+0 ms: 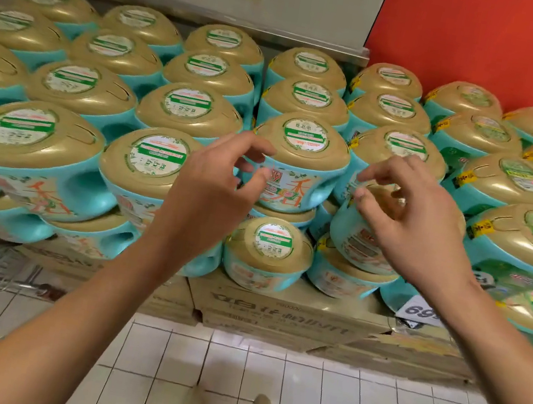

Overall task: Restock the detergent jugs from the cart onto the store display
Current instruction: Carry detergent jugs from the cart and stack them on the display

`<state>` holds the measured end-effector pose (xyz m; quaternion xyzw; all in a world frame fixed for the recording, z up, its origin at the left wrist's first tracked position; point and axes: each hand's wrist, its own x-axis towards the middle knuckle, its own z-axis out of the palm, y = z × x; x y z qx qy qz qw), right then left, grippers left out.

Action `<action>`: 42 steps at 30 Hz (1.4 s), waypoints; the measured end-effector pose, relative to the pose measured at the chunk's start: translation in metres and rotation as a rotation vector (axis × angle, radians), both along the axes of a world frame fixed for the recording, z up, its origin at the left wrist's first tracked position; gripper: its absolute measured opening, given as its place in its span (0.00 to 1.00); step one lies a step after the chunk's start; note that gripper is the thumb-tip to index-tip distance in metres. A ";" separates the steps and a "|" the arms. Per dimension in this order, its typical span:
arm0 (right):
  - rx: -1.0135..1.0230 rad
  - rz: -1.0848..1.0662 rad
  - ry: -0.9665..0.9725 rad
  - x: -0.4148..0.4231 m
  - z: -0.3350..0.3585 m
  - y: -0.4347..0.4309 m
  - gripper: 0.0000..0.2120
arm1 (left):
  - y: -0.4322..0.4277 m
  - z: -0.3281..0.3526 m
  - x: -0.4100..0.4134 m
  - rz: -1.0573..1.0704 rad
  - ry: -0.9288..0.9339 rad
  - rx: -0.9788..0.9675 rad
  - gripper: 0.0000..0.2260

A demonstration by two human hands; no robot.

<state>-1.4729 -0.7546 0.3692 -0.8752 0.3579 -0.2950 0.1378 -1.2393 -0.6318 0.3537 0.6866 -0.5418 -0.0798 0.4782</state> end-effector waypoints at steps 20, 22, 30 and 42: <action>0.575 -0.085 -0.394 -0.065 -0.112 0.141 0.12 | 0.153 -0.103 -0.014 -0.066 0.358 0.165 0.09; 0.594 -0.044 -0.390 -0.071 -0.116 0.144 0.12 | 0.165 -0.108 -0.024 -0.025 0.407 0.151 0.09; 0.697 0.064 -0.353 -0.126 -0.126 0.143 0.10 | 0.210 -0.131 -0.099 0.183 0.486 0.164 0.11; 0.817 0.277 -0.192 -0.190 -0.152 0.169 0.14 | 0.305 -0.137 -0.207 0.471 0.554 0.100 0.06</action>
